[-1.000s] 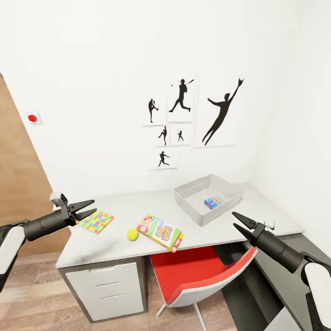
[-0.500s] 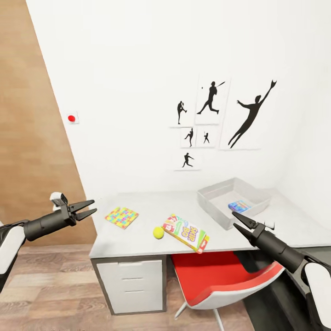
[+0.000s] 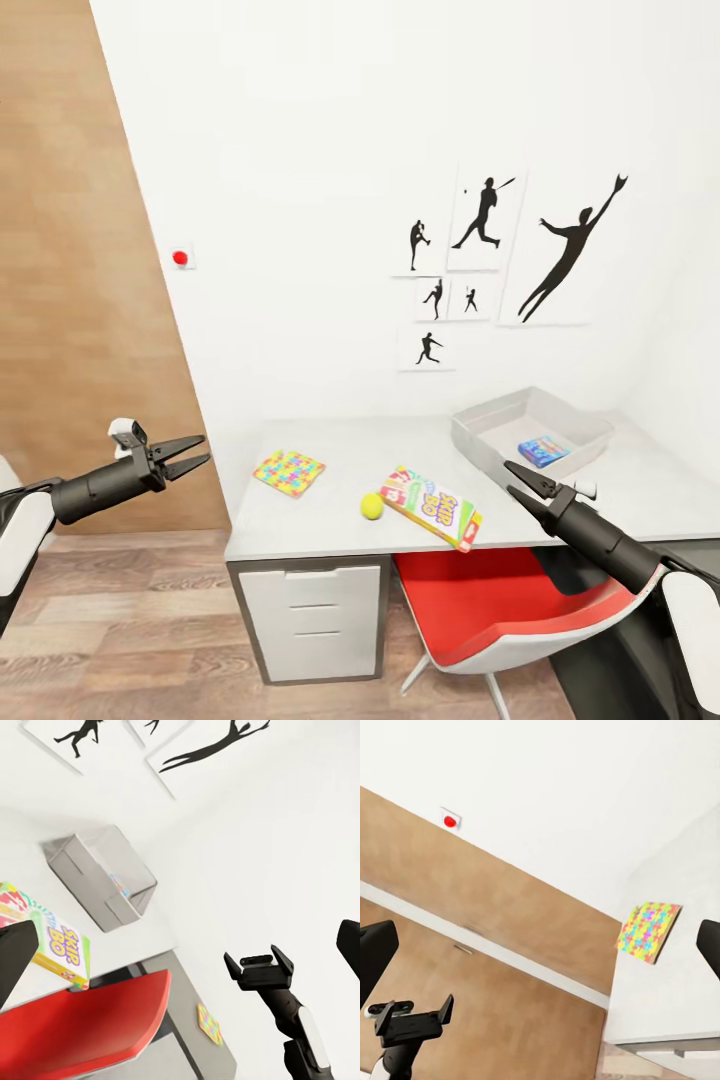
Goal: Put all the toys in the child's room - the three board games (two on the bed and one on the table), the two jigsaw puzzles on the table, and the tennis ball on the table - inside the toy box on the table in the child's room.
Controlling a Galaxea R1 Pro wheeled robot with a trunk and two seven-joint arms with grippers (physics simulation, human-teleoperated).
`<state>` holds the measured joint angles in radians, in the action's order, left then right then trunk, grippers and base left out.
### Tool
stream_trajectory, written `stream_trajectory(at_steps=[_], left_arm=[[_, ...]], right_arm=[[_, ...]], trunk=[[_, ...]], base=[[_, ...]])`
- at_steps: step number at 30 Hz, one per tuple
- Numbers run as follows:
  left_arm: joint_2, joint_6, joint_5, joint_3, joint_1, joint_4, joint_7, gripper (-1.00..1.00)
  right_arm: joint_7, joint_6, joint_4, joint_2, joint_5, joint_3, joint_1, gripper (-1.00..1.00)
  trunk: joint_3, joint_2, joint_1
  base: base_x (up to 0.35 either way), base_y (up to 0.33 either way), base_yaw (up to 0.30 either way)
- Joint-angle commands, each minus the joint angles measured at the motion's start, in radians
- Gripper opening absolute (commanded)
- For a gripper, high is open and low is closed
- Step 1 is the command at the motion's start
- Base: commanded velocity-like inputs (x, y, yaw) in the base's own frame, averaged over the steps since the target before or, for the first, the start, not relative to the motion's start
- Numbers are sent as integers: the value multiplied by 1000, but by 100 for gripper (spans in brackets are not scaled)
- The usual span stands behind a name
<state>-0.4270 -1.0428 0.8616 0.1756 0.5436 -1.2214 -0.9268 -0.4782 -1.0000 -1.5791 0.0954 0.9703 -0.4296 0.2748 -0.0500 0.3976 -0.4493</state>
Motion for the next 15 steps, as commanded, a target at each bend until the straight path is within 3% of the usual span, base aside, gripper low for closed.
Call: stream_trajectory(at_steps=[1, 15], left_arm=[[0, -3, -3, 0, 1, 0, -5, 100], [0, -3, -3, 1, 1, 0, -4, 100]], right_arm=[[-7, -5, 0, 0, -7, -2, 1, 100], [-5, -4, 1, 0, -7, 0, 1, 100]], trunk=[[-2, 2, -1], [-2, 2, -1]], base=[[0, 84, 0], [0, 16, 0]])
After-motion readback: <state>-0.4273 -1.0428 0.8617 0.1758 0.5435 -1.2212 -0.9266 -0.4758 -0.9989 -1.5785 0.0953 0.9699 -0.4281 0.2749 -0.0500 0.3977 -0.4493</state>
